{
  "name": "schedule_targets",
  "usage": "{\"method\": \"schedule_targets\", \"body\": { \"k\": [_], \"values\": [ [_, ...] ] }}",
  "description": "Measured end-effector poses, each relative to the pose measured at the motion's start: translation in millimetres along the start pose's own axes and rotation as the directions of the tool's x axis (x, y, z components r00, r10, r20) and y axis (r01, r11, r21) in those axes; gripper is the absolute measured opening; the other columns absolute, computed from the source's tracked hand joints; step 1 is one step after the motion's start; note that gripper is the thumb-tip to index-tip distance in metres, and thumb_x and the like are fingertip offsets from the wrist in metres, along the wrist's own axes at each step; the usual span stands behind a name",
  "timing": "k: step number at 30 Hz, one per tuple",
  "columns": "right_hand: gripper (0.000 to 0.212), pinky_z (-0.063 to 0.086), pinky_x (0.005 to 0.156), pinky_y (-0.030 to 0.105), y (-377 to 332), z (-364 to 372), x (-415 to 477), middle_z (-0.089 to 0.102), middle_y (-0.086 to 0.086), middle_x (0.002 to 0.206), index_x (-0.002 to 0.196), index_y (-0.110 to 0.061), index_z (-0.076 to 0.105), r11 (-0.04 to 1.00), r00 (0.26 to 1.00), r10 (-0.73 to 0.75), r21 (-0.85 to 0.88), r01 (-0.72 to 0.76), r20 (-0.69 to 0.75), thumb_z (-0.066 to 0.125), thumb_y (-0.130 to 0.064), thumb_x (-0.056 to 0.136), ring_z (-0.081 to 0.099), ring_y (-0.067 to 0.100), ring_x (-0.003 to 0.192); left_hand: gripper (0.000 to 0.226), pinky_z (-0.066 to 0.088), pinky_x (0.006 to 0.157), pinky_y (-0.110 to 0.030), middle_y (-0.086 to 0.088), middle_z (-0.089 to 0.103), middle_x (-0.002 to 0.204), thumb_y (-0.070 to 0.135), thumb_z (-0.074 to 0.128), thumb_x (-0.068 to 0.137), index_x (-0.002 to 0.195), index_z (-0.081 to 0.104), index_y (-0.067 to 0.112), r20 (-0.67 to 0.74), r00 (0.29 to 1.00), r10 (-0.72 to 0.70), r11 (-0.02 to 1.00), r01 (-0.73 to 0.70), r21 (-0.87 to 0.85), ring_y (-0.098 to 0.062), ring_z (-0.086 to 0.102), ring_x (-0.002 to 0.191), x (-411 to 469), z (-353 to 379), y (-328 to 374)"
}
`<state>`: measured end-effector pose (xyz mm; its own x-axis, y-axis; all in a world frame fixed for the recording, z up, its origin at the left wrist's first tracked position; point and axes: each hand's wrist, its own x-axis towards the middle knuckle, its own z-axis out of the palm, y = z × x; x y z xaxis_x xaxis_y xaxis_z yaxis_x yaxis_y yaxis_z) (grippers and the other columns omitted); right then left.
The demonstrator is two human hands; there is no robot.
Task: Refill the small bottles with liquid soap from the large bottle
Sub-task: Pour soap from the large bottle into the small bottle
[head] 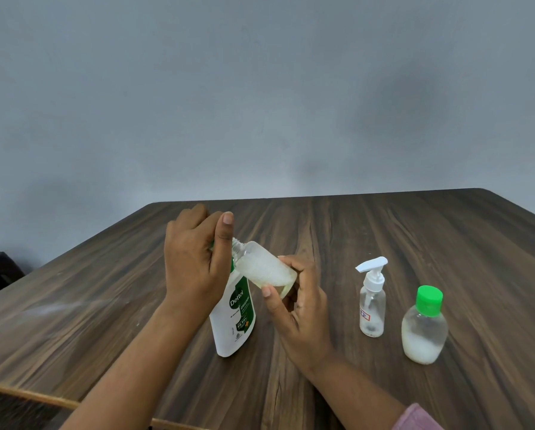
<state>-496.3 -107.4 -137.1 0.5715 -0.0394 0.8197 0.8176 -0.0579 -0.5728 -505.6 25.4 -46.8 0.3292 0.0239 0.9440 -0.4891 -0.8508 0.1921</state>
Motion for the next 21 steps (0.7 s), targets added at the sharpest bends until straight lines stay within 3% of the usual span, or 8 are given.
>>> {"method": "schedule_targets", "body": {
  "k": [4, 9, 13, 21],
  "values": [
    [0.039, 0.048, 0.05, 0.021, -1, -2, -1, 0.056, -0.014, 0.093, 0.115, -0.026, 0.043, 1.0, 1.0, 0.01, 0.012, -0.01, -0.014, 0.047, -0.056, 0.09, 0.059, 0.007, 0.068, 0.035, 0.025, 0.059, -0.031, 0.015, 0.026, 0.063, 0.029, 0.033, 0.098, 0.063, 0.031, 0.023, -0.01, 1.0, 0.001, 1.0, -0.001, 0.006, -0.013, 0.029, 0.057, -8, 2, 1],
    [0.038, 0.048, 0.047, 0.039, -1, -1, 0, 0.055, -0.013, 0.087, 0.114, -0.026, 0.044, 1.0, 1.0, 0.01, 0.015, -0.009, -0.007, 0.049, -0.056, 0.09, 0.056, 0.014, 0.062, 0.047, 0.028, 0.056, -0.036, 0.005, 0.032, 0.058, 0.032, 0.032, 0.098, 0.056, 0.038, 0.012, 0.014, 1.0, -0.026, 1.0, 0.026, -0.001, -0.019, 0.034, 0.054, -3, -2, 0],
    [0.039, 0.051, 0.05, 0.033, -1, -1, 0, 0.054, -0.019, 0.095, 0.115, -0.026, 0.043, 1.0, 1.0, 0.007, 0.019, -0.007, 0.005, 0.05, -0.056, 0.09, 0.059, 0.009, 0.07, 0.055, 0.033, 0.053, -0.041, -0.003, 0.038, 0.057, 0.033, 0.032, 0.098, 0.055, 0.046, 0.002, 0.033, 0.997, -0.065, 0.997, 0.066, -0.042, -0.024, 0.04, 0.054, 3, -4, -1],
    [0.034, 0.049, 0.048, 0.034, 0, -2, 0, 0.055, -0.017, 0.089, 0.113, -0.025, 0.044, 1.0, 1.0, 0.005, 0.021, -0.005, -0.014, 0.051, -0.049, 0.091, 0.057, 0.01, 0.066, 0.037, 0.026, 0.056, -0.033, 0.013, 0.029, 0.062, 0.028, 0.034, 0.098, 0.062, 0.035, 0.021, 0.01, 0.999, -0.033, 0.999, 0.033, -0.035, -0.015, 0.033, 0.056, -7, 2, -1]
  ]
}}
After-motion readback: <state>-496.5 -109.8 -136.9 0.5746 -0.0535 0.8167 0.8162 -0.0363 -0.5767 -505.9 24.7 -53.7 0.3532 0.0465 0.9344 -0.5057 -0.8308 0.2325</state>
